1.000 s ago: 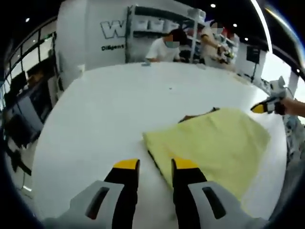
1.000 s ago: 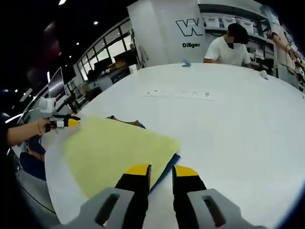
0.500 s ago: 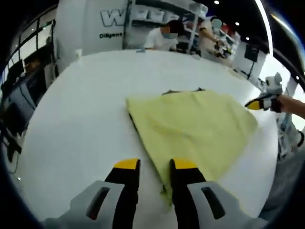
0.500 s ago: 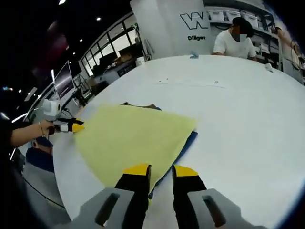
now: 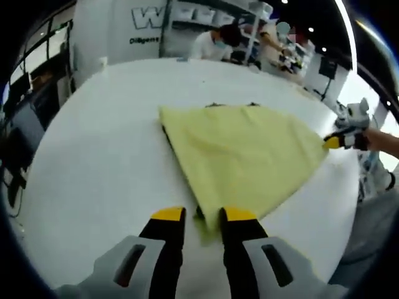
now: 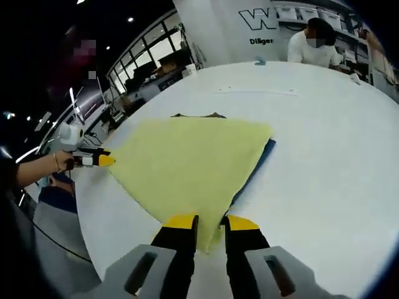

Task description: Fold the garment on the visible template until the final outline fits inside the template.

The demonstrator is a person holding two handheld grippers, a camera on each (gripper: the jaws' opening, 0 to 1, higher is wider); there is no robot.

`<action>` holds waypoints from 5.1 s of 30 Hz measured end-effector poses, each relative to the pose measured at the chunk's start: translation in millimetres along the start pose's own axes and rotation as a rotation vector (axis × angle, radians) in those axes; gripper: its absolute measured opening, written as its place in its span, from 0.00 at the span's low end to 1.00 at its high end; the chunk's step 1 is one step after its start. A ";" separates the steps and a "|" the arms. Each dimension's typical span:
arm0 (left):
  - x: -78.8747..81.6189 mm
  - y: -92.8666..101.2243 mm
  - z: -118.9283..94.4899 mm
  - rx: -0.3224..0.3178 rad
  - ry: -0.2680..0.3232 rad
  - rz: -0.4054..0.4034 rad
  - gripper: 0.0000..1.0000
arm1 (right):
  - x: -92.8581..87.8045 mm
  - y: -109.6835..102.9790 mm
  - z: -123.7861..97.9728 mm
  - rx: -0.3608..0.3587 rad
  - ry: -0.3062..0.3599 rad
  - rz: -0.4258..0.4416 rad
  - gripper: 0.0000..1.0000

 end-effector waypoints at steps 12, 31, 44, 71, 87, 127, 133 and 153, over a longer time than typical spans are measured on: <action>-11.7 -3.8 -8.5 0.016 -0.001 0.013 0.12 | -11.2 -9.5 -8.3 0.019 -0.016 -0.005 0.08; -16.5 -4.4 -16.8 -0.005 -0.016 -0.016 0.00 | -15.4 -11.2 -13.5 -0.010 -0.004 -0.022 0.00; -32.8 0.5 -28.9 -0.002 0.001 -0.037 0.00 | -40.3 -21.3 -27.8 -0.021 0.006 0.028 0.00; -76.8 5.8 -55.6 -0.033 -0.007 -0.022 0.01 | -74.6 -43.6 -48.5 -0.062 0.013 0.034 0.00; -65.4 16.8 -82.1 -0.027 0.137 -0.018 0.09 | -66.5 -49.7 -64.4 -0.062 0.100 0.037 0.00; -78.6 58.2 -141.3 0.007 0.273 0.027 0.64 | -39.7 -101.6 -108.0 -0.154 0.230 -0.090 0.62; -76.5 65.7 -144.9 -0.006 0.299 0.023 0.68 | -37.9 -107.4 -114.9 -0.189 0.235 -0.119 0.65; -58.6 100.5 -174.4 -0.078 0.477 -0.010 0.99 | -11.7 -123.0 -139.8 -0.246 0.496 -0.154 0.83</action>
Point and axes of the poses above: the point that each gripper's makers call its tool centre point, and the gripper's own axes: z roughly forward along the fingers, y roughly to its right, x roughly out of its top, the point moved 7 cm from there along -z, roughly backward along the fingers, and after that the axes turned 14 degrees about -z, right-handed, at the moved point
